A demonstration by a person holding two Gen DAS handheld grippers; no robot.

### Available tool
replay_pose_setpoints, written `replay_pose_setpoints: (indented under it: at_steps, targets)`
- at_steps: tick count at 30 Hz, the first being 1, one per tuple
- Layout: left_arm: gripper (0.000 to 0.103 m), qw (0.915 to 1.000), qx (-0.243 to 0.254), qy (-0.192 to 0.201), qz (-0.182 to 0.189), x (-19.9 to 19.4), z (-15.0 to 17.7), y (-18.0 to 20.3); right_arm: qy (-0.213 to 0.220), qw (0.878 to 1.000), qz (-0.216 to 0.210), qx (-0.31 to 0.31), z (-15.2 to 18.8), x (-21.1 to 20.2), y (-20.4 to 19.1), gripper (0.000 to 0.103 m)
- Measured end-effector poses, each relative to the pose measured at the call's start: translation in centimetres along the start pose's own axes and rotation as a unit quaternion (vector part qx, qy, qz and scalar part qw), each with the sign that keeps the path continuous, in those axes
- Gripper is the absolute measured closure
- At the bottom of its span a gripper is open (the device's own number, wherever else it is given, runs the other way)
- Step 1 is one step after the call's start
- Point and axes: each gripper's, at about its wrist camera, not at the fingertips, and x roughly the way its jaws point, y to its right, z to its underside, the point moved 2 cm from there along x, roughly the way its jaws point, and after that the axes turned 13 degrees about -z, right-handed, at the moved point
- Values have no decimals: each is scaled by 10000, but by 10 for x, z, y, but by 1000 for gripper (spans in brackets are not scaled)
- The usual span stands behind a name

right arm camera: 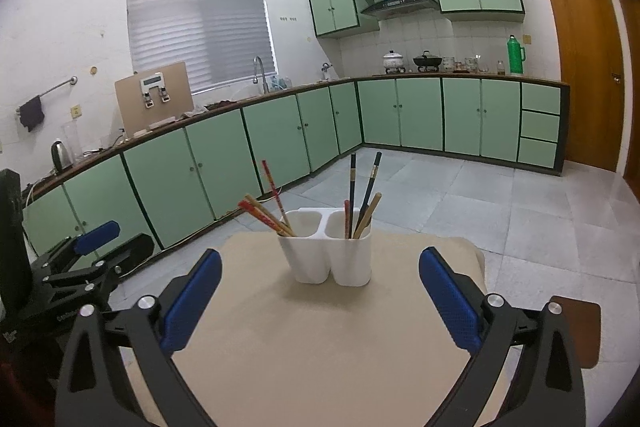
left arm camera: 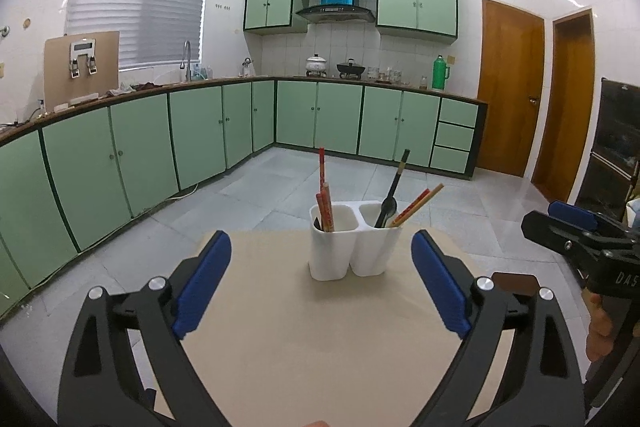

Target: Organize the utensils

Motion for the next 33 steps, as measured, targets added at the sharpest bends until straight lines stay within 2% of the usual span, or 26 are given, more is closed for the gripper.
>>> replay_pose_setpoints:
  at_steps: [13,33]
  targets:
    - [12,9997,34,251,-6,-54,-2,-3,55,9998,-28,-194,5,-36,-26,6]
    - [12,9990,25,455,-13,-87,-5,-6,176,9992,-42,-359,3,-55,-42,6]
